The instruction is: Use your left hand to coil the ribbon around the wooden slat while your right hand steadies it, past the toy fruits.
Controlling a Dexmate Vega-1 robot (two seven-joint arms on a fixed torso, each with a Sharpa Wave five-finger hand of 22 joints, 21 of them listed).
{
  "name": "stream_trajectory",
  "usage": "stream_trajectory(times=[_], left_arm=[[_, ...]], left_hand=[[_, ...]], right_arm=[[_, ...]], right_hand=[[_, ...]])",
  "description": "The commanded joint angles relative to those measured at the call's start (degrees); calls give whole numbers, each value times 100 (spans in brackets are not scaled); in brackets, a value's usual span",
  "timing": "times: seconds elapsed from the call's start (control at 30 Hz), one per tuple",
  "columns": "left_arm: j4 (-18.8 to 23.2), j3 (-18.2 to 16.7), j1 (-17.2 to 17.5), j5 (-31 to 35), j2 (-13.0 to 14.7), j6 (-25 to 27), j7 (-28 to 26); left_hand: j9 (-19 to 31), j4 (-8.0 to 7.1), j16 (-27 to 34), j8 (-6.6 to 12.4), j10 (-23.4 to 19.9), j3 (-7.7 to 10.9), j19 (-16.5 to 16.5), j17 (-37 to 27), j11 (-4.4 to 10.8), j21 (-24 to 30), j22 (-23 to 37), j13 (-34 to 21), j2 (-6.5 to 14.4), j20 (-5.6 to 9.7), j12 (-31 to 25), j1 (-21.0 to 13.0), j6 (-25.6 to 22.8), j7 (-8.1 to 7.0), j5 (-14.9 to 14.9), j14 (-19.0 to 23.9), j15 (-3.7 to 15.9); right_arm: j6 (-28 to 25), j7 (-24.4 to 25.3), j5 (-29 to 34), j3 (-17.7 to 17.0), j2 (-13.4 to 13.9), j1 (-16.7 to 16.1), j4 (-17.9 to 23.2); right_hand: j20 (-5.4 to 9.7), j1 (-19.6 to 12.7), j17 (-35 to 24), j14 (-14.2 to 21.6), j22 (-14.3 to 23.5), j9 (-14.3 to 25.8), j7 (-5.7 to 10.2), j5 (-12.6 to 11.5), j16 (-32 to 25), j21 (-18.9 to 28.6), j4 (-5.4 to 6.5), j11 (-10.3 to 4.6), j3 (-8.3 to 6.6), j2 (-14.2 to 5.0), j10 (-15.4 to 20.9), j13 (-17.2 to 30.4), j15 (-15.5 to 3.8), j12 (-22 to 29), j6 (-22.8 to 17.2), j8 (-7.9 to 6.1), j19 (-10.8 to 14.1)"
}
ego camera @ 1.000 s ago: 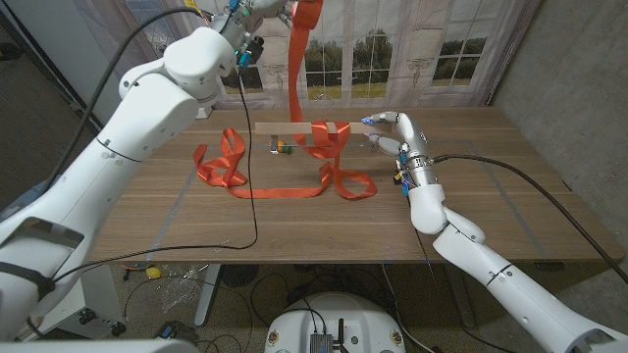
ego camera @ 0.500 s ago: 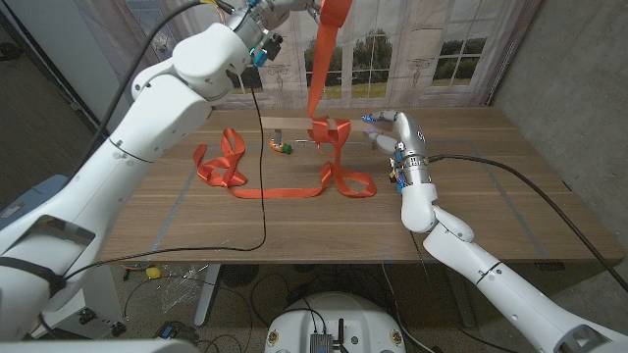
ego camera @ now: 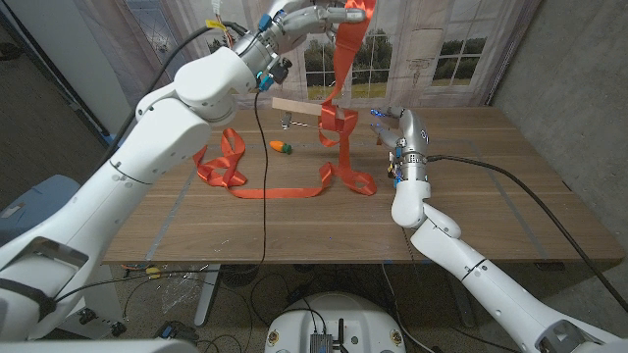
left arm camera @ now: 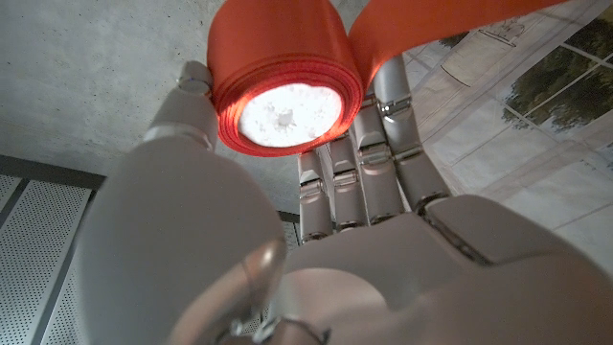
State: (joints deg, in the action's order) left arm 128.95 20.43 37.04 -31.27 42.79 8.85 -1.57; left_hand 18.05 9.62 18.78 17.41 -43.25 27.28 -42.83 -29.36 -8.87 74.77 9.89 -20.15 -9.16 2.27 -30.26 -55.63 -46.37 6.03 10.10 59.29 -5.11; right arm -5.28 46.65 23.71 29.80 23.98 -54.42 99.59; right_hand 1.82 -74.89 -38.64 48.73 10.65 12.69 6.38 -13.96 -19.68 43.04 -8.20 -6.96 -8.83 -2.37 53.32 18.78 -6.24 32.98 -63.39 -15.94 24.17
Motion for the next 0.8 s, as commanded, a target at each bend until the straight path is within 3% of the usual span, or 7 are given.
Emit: stream_trajectory(times=[0.03, 0.3, 0.47, 0.8], left_arm=[[254, -260, 950, -368, 248, -338, 69], [277, -383, 1541, -545, 379, -473, -7], [423, -559, 2011, -211, 577, -500, -388], [931, -854, 2693, 820, 1136, 380, -1350]], left_hand=[[1089, -7, -29, 60, -1344, 653, 192, -12, 1336, -23, 2, -1907, 1496, 598, -20, -1326, -1036, -118, 33, 1506, 1767], [1093, -7, -40, 55, -1368, 649, 186, -12, 1349, -26, 2, -1891, 1497, 597, -11, -1320, -1029, -117, 34, 1511, 1768], [1091, -2, -43, 57, -1361, 648, 182, -16, 1333, -28, 2, -1900, 1497, 598, -8, -1323, -1044, -116, 36, 1516, 1765], [1101, -1, -53, 51, -1356, 648, 181, -25, 1318, -34, 2, -1902, 1501, 586, 4, -1323, -1031, -115, 40, 1515, 1759]], right_arm=[[-340, 449, -82, 87, -211, 139, -110], [-318, 749, -130, 78, -255, 124, -114], [-266, 938, -162, 40, -274, 68, -91], [-248, 1135, -262, -79, -296, -66, 70]], right_hand=[[-21, -558, -20, 48, 17, 5, -39, -13, 0, 56, 10, 96, -35, -623, 441, 120, -721, 182, -29, 4, 21], [-25, -558, -37, 48, 14, 4, -56, 6, 4, 75, 10, 96, -40, -632, 437, 128, -718, 180, -31, 9, 27], [-26, -549, -42, 43, 12, 3, -69, 21, 16, 89, 16, 97, -45, -639, 446, 131, -708, 184, -24, 16, 33], [-39, -535, -51, 46, 7, 0, -97, 42, 36, 111, 22, 115, -59, -648, 455, 128, -699, 183, -19, 24, 40]])
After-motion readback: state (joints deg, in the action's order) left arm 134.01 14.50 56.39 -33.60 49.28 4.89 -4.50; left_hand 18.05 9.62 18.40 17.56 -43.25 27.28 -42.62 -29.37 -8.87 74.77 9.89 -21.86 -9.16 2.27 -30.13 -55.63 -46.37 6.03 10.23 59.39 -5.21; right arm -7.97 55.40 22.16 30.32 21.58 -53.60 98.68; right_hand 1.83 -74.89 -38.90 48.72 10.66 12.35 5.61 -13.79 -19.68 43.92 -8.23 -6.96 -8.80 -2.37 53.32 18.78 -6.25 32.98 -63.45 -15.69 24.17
